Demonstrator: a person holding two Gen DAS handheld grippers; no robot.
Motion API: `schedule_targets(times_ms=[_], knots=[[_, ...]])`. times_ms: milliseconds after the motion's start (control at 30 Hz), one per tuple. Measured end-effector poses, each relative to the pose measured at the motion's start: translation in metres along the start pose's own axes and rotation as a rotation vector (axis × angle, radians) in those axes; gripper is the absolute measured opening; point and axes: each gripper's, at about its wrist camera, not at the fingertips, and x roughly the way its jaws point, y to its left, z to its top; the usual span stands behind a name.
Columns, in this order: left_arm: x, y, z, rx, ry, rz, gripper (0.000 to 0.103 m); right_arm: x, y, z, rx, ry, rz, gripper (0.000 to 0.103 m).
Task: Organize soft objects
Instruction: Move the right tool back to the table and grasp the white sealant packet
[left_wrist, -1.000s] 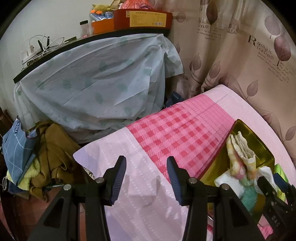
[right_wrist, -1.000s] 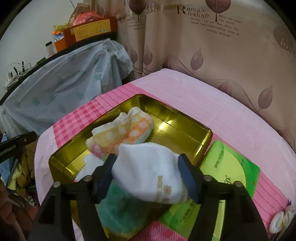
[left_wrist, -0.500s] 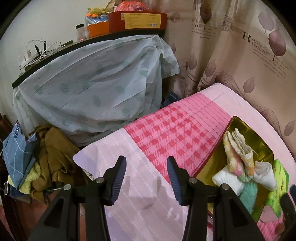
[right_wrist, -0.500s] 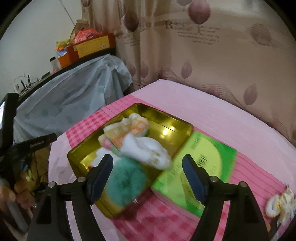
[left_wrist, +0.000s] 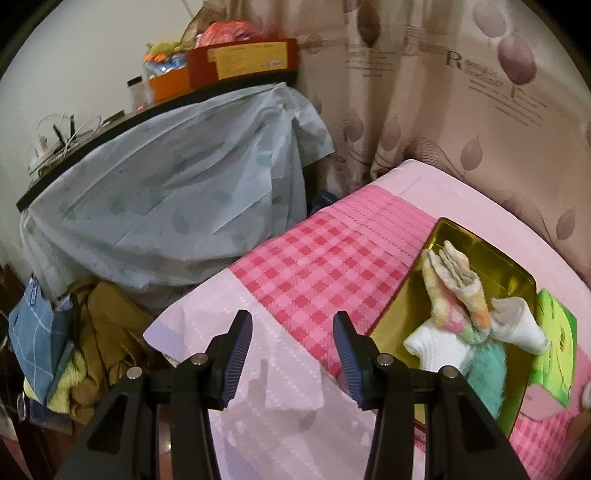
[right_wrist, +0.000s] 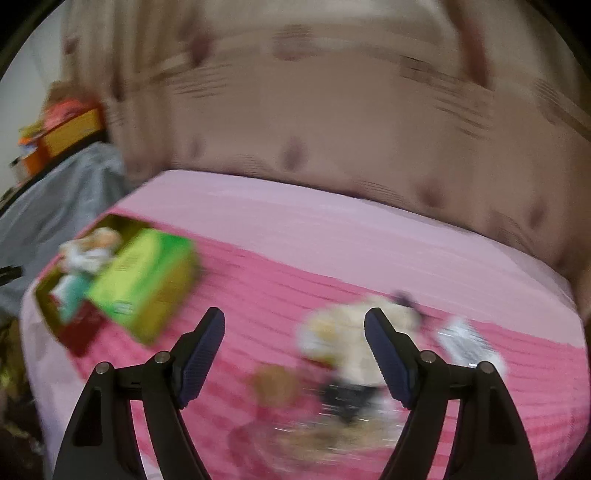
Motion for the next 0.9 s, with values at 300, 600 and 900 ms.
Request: schedule_targets(times_ms=[300, 600, 900], knots=[[-0.005, -0.022, -0.005, 0.091, -0.007, -0.128, 0.047, 0.0, -0.127, -0.04, 0.092, 0.073, -0.204, 0.084], [-0.018, -0.058, -0.015, 0.243, -0.029, -0.281, 0.052, 0.028, -0.189, -0.064, 0.042, 0.148, -0.243, 0.095], [-0.052, -0.113, -0.046, 0.436, -0.057, -0.445, 0.055, 0.066, -0.219, -0.06, -0.01, 0.171, -0.189, 0.094]])
